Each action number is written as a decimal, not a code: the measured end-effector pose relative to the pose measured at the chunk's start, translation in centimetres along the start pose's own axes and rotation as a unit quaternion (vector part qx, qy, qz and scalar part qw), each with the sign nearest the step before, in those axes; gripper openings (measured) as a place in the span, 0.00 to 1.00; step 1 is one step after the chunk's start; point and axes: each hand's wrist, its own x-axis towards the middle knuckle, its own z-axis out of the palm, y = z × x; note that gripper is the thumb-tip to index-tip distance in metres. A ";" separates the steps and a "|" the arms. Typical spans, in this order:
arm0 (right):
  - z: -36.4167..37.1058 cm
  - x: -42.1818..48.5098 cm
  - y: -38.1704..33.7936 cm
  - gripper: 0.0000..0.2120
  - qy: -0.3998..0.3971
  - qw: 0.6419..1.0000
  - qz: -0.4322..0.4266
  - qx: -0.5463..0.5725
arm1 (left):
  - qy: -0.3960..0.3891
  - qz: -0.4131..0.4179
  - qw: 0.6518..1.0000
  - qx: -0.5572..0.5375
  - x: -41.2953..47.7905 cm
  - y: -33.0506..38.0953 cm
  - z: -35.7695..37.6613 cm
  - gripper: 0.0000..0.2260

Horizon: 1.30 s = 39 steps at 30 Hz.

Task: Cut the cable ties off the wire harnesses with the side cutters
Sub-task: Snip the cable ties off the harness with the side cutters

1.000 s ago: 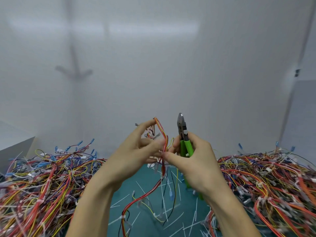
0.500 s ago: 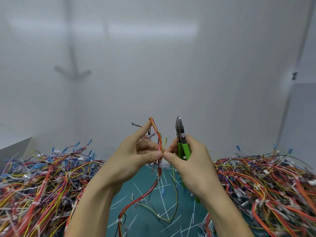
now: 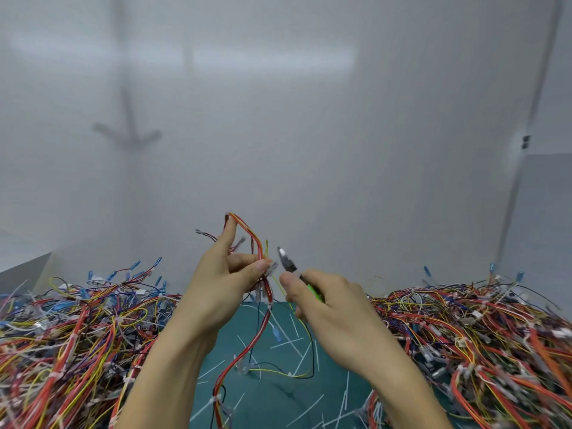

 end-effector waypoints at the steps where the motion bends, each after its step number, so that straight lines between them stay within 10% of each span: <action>1: 0.1 -0.1 0.0 0.27 -0.020 1.000 0.007 -0.010 | 0.007 -0.001 1.000 -0.004 0.0 0.0 -0.1 0.39; 39: 0.2 0.1 0.0 0.26 -0.037 0.998 0.051 0.025 | 0.006 0.051 0.998 -0.040 -0.2 0.1 0.1 0.38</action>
